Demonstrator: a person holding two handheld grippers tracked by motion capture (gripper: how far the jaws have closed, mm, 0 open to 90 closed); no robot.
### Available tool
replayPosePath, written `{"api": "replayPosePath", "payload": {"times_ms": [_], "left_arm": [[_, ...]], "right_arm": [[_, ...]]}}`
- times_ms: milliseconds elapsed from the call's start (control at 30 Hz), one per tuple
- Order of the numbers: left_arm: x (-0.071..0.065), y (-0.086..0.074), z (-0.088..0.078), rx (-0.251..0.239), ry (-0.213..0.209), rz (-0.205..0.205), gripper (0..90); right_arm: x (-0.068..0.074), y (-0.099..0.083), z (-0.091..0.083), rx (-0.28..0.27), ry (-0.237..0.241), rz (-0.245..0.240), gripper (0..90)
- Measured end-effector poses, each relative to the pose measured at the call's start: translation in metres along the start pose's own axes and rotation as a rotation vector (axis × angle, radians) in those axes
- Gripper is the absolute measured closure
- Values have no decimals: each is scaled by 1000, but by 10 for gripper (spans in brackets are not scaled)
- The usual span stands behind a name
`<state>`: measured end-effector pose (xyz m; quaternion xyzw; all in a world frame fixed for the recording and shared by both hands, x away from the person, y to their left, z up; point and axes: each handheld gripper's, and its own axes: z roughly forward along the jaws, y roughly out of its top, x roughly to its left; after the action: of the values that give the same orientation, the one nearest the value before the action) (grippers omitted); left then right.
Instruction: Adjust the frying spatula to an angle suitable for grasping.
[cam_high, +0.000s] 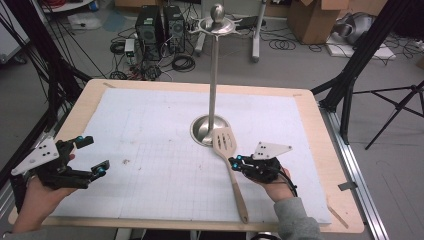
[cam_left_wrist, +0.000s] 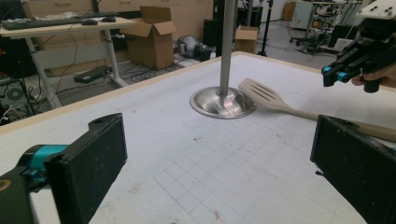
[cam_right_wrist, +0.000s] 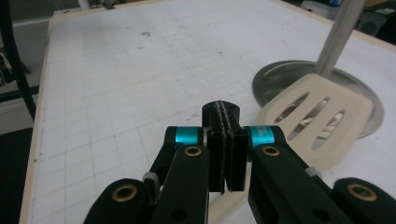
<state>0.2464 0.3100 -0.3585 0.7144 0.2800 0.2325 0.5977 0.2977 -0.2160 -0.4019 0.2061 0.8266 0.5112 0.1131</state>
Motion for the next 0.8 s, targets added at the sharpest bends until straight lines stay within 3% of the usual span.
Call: {"api": "replayPosePath", "payload": {"times_ms": [167, 533, 800], "left_arm": [[0, -1, 0, 8, 2, -1, 41], [0, -3, 1, 17, 1, -6, 41], [0, -6, 2, 32, 6, -11, 41]], "right_arm": [[-1, -4, 7, 11, 5, 17, 897], [-2, -12, 23, 102, -12, 26, 898], [-5, -16, 31, 131, -15, 22, 897]]}}
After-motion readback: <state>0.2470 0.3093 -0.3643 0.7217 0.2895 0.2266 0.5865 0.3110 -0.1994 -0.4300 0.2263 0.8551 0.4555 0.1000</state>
